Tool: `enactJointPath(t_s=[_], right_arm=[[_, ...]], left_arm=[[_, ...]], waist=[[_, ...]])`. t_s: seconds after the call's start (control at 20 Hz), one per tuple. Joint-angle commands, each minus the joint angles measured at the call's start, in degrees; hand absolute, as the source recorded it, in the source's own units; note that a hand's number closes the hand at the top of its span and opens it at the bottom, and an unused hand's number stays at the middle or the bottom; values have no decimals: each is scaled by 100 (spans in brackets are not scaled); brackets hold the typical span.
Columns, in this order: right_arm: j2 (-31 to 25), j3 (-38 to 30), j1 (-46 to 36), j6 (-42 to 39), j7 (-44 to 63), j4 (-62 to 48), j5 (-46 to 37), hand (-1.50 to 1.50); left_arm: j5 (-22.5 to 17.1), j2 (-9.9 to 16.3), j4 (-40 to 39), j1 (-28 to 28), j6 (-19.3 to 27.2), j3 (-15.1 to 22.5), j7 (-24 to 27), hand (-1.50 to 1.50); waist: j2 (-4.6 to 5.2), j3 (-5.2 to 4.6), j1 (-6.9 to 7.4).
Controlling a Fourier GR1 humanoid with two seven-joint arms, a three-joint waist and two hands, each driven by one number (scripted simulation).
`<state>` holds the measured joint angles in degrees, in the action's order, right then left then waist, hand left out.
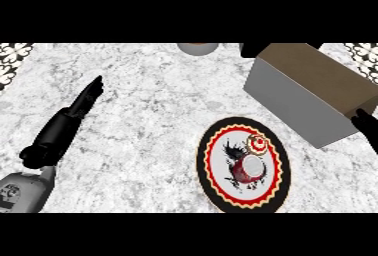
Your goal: Pick the can from the plate and place it in the cardboard box
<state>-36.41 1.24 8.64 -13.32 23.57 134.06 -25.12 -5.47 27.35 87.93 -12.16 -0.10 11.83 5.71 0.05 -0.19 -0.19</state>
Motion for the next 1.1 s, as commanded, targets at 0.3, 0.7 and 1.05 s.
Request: enactJointPath(t_s=[0.3,0.7,1.05], right_arm=[[-259,1958,-1407,-1736,2999,358,-320,-150],[963,3324,-2451,-2187,4937,-265,-363,-150],[1957,3751,-2932,-1928,5073,-1581,-776,-150]], left_arm=[[190,-173,-127,-111,-89,93,22,0],[17,-54,-162,-189,-308,-214,-34,0],[77,-154,24,-300,-315,-212,-309,0]], waist=[[0,-7,124],[-16,-6,88],[-11,7,99]])
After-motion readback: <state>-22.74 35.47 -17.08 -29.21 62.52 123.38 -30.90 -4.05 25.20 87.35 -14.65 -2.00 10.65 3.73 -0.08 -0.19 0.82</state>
